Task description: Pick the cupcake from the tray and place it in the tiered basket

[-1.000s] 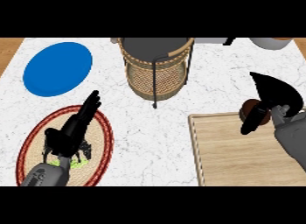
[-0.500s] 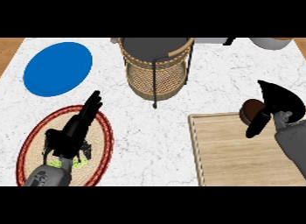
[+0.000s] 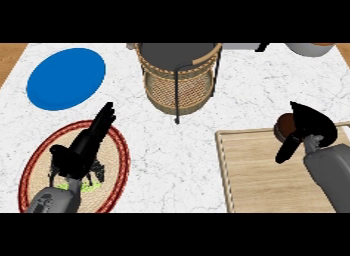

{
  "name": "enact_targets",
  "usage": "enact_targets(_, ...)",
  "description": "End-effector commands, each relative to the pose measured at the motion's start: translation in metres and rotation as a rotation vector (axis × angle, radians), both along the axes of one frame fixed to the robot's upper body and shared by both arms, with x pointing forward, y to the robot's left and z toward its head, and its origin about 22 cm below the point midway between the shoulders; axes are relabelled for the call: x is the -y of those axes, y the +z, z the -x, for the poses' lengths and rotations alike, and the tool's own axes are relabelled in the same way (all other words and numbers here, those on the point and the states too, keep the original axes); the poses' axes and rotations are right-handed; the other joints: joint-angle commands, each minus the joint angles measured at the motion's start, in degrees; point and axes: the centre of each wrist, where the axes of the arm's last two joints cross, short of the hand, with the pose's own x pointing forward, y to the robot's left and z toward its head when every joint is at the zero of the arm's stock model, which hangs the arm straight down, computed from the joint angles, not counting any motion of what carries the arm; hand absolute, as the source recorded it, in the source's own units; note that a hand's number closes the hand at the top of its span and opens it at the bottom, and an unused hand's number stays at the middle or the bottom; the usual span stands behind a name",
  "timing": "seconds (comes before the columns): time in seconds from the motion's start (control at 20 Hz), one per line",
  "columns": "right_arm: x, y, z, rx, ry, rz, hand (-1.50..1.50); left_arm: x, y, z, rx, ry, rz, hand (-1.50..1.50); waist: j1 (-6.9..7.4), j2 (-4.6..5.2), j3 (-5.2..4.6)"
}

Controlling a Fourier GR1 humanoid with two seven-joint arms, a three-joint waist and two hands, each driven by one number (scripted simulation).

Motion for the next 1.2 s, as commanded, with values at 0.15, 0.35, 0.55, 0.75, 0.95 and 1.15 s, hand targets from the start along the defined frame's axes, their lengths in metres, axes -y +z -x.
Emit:
enact_targets(0.15, -0.001, -0.015, 0.010, 0.037, 0.015, -0.050, 1.50, -0.002, -0.021, 0.006, -0.004, 0.006, -0.007, 0.00, -0.11, -0.02, 0.00)
enact_targets(0.35, 0.016, -0.019, 0.006, 0.175, 0.088, -0.060, 1.50, -0.009, -0.001, -0.012, 0.015, 0.014, 0.006, 0.00, -0.08, 0.01, 0.02)
enact_targets(0.55, -0.001, -0.028, -0.010, 0.202, 0.095, -0.058, 1.50, 0.006, -0.002, 0.001, 0.000, -0.006, -0.002, 0.00, 0.20, 0.03, 0.02)
enact_targets(0.75, -0.002, -0.003, -0.025, 0.217, 0.077, -0.054, 1.50, -0.006, -0.007, 0.010, -0.023, -0.010, 0.019, 0.00, 0.25, 0.00, 0.01)
enact_targets(0.95, -0.046, -0.043, 0.059, 0.182, -0.165, -0.012, 1.50, -0.014, -0.007, 0.002, -0.001, 0.058, -0.020, 0.00, -3.18, -1.01, -0.17)
enact_targets(1.15, -0.076, -0.053, 0.103, 0.208, -0.332, 0.029, 1.50, -0.029, -0.012, 0.017, -0.025, 0.076, 0.008, 0.00, -3.52, -1.47, -0.25)
